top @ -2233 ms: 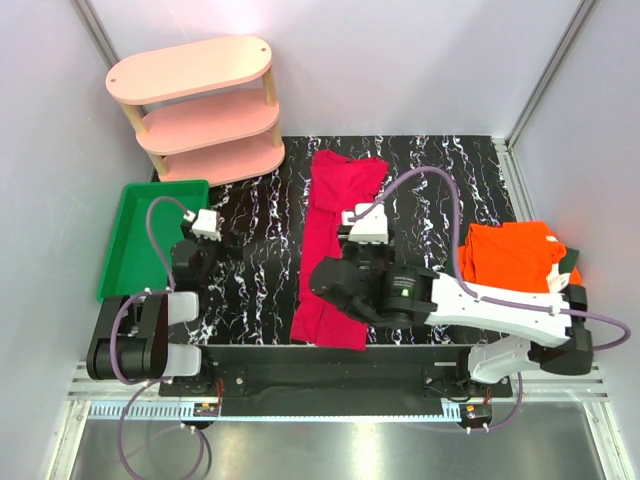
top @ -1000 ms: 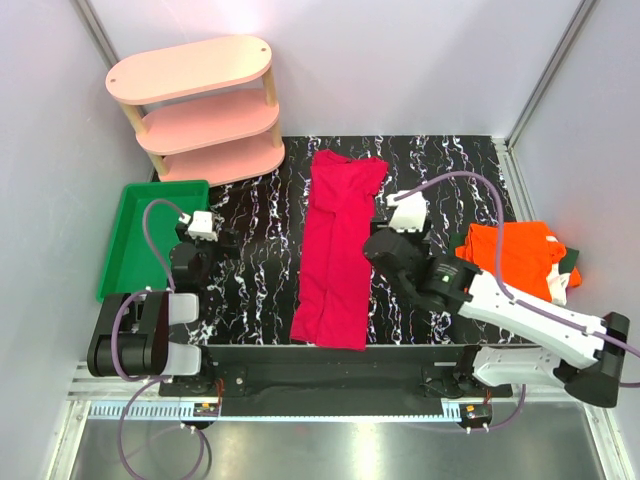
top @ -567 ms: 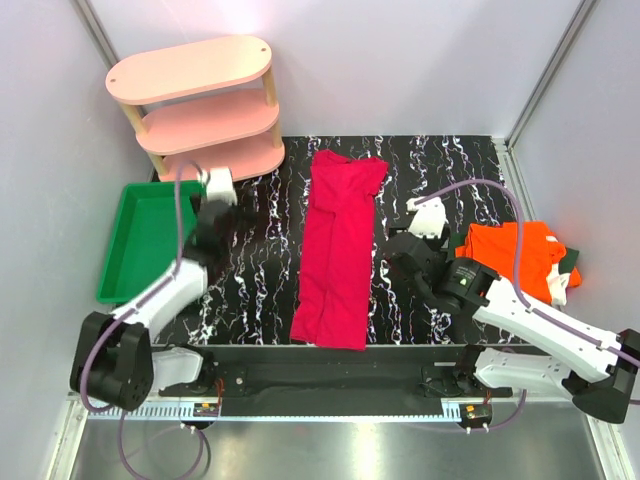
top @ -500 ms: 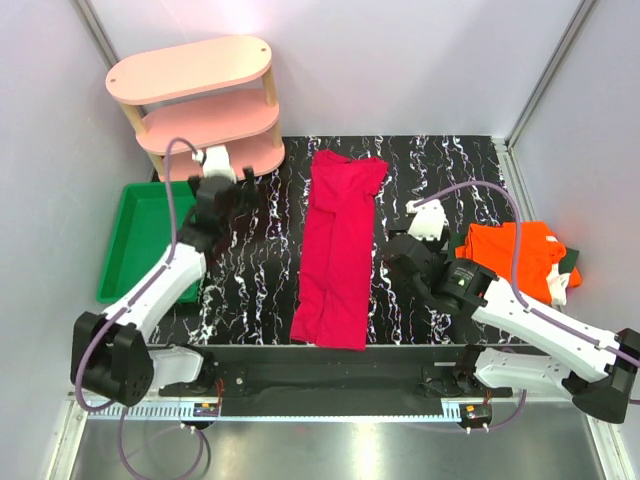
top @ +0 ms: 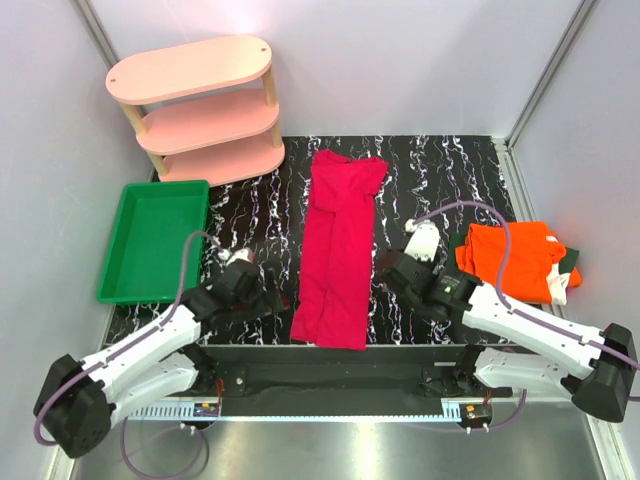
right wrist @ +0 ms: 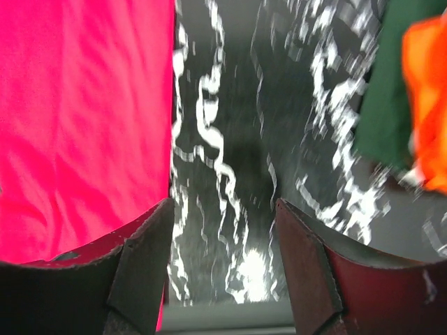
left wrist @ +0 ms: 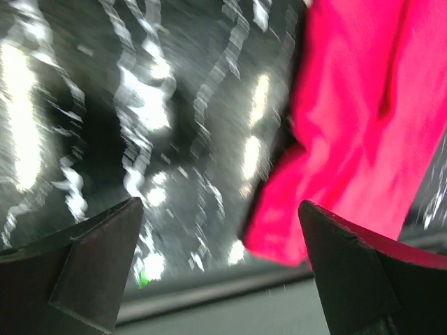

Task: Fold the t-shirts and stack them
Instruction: Grab the bottom of the folded rectangular tshirt with both arms

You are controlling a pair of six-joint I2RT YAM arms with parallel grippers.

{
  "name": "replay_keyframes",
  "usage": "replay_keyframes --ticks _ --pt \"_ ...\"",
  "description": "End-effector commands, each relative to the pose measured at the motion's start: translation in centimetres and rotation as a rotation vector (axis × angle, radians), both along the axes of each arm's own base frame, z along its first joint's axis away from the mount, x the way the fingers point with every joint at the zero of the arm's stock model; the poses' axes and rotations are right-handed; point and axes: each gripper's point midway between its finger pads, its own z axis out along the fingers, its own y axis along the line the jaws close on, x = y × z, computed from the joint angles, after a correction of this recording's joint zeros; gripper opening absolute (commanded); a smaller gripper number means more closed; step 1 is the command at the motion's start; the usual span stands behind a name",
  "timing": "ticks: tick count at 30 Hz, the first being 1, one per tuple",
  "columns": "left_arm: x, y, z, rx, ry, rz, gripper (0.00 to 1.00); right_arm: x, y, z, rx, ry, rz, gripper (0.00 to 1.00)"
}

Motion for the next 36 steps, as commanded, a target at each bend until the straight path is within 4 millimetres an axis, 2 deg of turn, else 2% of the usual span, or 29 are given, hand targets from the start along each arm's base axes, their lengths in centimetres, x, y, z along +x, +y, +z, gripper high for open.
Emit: replay_keyframes --ticks 1,3,4,5,6,7,8,10,11,13,14,18,20,24,28,31,34,36 --pt "0.6 -0.9 2.8 0.075 0.005 -0.032 0.99 -3.2 1.9 -3.5 0.106 0.131 0.024 0.67" --pt "0.2 -1.4 2.3 0.074 0.04 -0.043 0.99 -3.9 2.4 -3.8 0.127 0.122 0.029 0.68" --pt "0.3 -1.9 2.5 0.043 0.03 -0.022 0.99 -4.5 2.9 -4.0 0.127 0.117 0.046 0.68" --pt "-0.4 -2.8 2.6 -0.002 -0.002 -0.072 0.99 -4.8 2.9 -4.3 0.114 0.124 0.046 0.68" --pt "-0.3 -3.4 3.0 -0.021 -0.045 -0.096 0.95 -5.0 3.0 -4.5 0.106 0.127 0.045 0.68" --pt "-0.2 -3.8 3.2 -0.03 -0.068 -0.108 0.86 -5.2 3.2 -4.6 0.112 0.136 0.035 0.68" --pt "-0.5 -3.8 2.9 -0.011 -0.059 -0.127 0.78 -5.4 3.1 -5.4 0.083 0.16 0.03 0.68" --pt "-0.8 -3.7 2.0 0.041 -0.035 -0.164 0.73 -6.0 3.6 -6.3 0.084 0.193 0.026 0.67" --pt "-1.3 -3.6 0.9 0.085 -0.001 -0.182 0.7 -6.2 3.8 -7.1 0.064 0.208 0.025 0.67" --pt "-2.0 -3.7 -0.2 0.117 0.027 -0.198 0.6 -6.7 4.1 -7.9 0.069 0.227 0.002 0.67" --pt "-2.6 -4.0 -1.0 0.147 0.041 -0.217 0.59 -7.0 4.3 -8.5 0.066 0.237 0.0 0.67" --pt "-3.0 -4.5 -2.7 0.214 0.062 -0.255 0.64 -7.5 4.7 -9.4 0.111 0.255 -0.009 0.67" --pt "-2.9 -4.5 -3.4 0.243 0.079 -0.26 0.66 -7.4 4.6 -9.1 0.116 0.245 -0.005 0.67" --pt "-2.8 -5.5 -3.2 0.219 0.067 -0.264 0.66 -7.3 4.0 -8.6 0.115 0.225 -0.007 0.66" --pt "-3.1 -5.6 -3.4 0.209 0.08 -0.254 0.63 -7.4 3.5 -8.7 0.12 0.225 -0.013 0.66" --pt "-3.6 -5.6 -3.4 0.195 0.087 -0.249 0.59 -7.5 3.4 -8.9 0.115 0.228 -0.013 0.67" --pt "-4.4 -5.4 -3.5 0.186 0.105 -0.249 0.42 -7.6 3.3 -9.2 0.102 0.235 -0.016 0.66" --pt "-4.9 -5.4 -3.1 0.174 0.114 -0.248 0.39 -7.6 3.5 -9.2 0.102 0.237 -0.015 0.66"
